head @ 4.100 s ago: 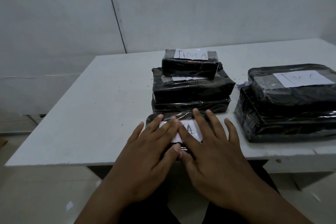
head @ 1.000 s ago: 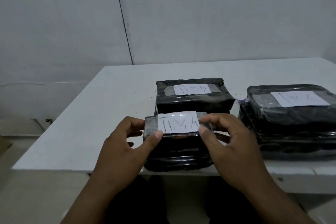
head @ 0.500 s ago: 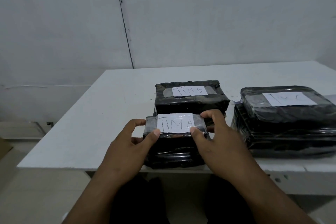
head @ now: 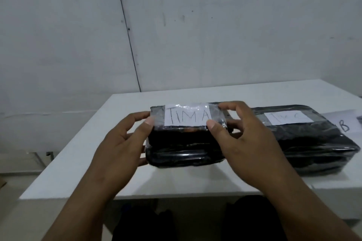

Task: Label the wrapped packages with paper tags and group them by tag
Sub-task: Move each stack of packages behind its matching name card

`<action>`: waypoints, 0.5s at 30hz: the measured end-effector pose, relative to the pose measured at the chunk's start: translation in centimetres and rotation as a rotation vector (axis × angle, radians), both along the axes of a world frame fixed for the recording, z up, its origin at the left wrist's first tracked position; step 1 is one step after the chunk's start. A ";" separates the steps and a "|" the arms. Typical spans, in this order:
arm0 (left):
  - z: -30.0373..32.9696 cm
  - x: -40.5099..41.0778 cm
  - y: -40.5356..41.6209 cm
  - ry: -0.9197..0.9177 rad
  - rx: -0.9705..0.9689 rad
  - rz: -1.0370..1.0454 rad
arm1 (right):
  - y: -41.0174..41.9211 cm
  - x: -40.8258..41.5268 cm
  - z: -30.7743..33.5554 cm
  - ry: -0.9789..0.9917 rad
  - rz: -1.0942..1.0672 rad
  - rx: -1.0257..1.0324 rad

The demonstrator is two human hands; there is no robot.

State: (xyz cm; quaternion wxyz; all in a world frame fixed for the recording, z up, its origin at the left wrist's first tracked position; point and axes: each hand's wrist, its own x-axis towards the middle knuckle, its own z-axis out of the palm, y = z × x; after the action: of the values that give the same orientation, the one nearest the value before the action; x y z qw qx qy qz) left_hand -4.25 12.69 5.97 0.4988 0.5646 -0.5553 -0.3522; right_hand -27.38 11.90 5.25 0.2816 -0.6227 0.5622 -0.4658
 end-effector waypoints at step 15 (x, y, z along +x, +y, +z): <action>9.5 -14.6 -10.2 -0.043 -0.097 -0.247 | -6.2 -15.5 8.0 -0.034 -0.186 -0.168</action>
State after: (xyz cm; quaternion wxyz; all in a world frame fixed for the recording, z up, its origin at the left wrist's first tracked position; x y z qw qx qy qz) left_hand -18.80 2.48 15.44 0.4661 0.4747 -0.6476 -0.3715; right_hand -42.90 5.72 13.24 0.1934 -0.5815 0.5715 -0.5458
